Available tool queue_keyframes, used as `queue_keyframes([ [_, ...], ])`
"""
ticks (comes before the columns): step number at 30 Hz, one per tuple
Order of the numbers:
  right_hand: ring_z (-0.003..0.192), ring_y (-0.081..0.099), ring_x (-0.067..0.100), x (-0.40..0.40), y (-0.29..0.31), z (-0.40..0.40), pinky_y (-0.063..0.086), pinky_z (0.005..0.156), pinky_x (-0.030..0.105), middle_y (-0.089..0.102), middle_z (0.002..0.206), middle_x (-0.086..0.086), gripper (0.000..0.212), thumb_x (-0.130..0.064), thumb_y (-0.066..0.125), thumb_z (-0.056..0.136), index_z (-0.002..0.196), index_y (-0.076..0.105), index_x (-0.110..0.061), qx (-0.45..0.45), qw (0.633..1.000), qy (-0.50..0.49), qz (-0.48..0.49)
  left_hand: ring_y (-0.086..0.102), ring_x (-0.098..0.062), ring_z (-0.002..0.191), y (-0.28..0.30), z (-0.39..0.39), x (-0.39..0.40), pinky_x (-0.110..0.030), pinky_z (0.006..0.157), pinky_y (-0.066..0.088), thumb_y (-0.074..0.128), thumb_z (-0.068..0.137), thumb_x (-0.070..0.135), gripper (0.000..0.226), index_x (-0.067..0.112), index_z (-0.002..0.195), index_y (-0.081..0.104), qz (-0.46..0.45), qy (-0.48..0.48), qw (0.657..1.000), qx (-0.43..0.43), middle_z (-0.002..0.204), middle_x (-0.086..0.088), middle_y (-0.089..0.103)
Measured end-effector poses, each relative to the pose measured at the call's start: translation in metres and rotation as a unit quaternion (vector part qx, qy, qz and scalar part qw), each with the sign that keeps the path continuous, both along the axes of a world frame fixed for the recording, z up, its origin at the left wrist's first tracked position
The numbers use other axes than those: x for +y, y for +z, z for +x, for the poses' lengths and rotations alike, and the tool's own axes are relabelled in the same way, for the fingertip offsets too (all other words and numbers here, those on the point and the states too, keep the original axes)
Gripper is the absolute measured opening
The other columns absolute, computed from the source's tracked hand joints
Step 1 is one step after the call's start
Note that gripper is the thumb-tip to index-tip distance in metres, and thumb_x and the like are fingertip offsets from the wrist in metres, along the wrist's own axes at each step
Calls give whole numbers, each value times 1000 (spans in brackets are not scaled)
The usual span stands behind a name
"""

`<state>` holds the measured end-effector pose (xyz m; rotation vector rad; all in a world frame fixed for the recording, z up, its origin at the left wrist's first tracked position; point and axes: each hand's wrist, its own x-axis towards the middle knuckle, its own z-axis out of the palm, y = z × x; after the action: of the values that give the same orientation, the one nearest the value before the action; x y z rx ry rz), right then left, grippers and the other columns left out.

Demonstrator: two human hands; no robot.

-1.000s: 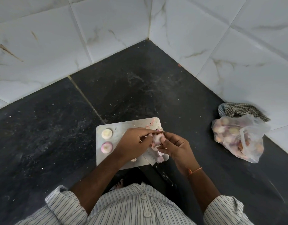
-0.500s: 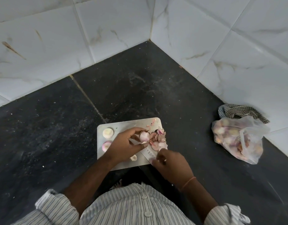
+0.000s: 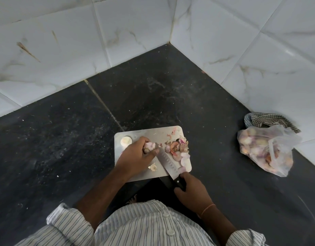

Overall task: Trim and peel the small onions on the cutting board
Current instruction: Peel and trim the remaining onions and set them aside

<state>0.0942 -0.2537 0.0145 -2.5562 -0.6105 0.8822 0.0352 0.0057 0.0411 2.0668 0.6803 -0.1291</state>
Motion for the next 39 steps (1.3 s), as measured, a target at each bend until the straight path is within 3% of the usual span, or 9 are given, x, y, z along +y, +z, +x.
queue_keyframes([
  [6, 63, 67, 13, -2, 4, -4, 55, 55, 32, 73, 96, 4, 25, -16, 64, 97, 117, 51, -25, 137, 974, -161, 82, 71, -7, 94, -12, 1, 2, -45, 90, 62, 53, 103, 61, 23, 44, 118, 50, 73, -43, 996, 5, 105, 18, 72],
  [11, 93, 65, 4, 2, 5, -6, 51, 76, 25, 67, 105, -11, 18, -27, 66, 103, 116, 54, -25, 106, 974, -167, 107, 66, -16, 92, -29, 11, -7, -33, 80, 51, 53, 107, 39, 23, 26, 125, 52, 145, -101, 984, 13, 116, 0, 71],
  [17, 64, 62, 9, 7, 8, -12, 55, 71, 43, 70, 73, 3, 36, -41, 53, 109, 83, 68, -22, 64, 963, -220, 144, 61, -30, 108, -48, 20, -7, -45, 92, 54, 49, 110, 30, 27, 25, 136, 47, 173, -186, 965, 67, 133, -12, 57],
  [19, 74, 70, 5, 5, 6, -13, 60, 75, 34, 76, 80, -8, 20, -42, 59, 106, 106, 77, -34, 39, 963, -220, 154, 60, -26, 112, -49, 21, -5, -41, 95, 54, 49, 111, 30, 28, 30, 139, 49, 175, -182, 966, 55, 135, -7, 53],
  [23, 75, 74, 9, 4, 5, -16, 66, 76, 39, 80, 96, -10, 39, -40, 76, 96, 134, 71, -37, 22, 949, -251, 188, 60, -19, 114, -48, 19, -1, -40, 97, 56, 61, 105, 34, 26, 34, 131, 65, 146, -128, 981, 6, 135, 4, 48],
  [27, 65, 72, 14, 4, 3, -14, 64, 64, 45, 74, 82, -11, 13, -43, 77, 92, 103, 71, -40, -15, 960, -233, 156, 63, -13, 117, -44, 15, 1, -31, 98, 51, 69, 100, 38, 40, 30, 139, 65, 100, -66, 993, -22, 134, 9, 61],
  [31, 64, 72, 17, 6, 5, -12, 62, 56, 39, 73, 83, -2, 21, -41, 76, 94, 96, 56, -35, 29, 962, -237, 132, 68, -12, 112, -42, 13, 4, -39, 101, 59, 74, 98, 44, 41, 26, 134, 69, 88, -16, 996, -13, 127, 8, 73],
  [35, 82, 69, 6, 11, 9, -13, 61, 75, 35, 72, 90, -10, 18, -44, 67, 101, 106, 60, -29, 20, 972, -202, 120, 71, -9, 111, -45, 9, 8, -40, 100, 61, 75, 95, 46, 43, 28, 134, 70, 55, -16, 998, -19, 126, 10, 76],
  [39, 60, 59, 8, 17, 10, -19, 48, 61, 34, 63, 69, -3, 28, -39, 57, 107, 83, 57, -24, -5, 978, -174, 118, 71, -7, 107, -46, 7, 8, -40, 97, 61, 73, 97, 50, 38, 30, 130, 74, 55, -11, 998, -19, 120, 12, 77],
])
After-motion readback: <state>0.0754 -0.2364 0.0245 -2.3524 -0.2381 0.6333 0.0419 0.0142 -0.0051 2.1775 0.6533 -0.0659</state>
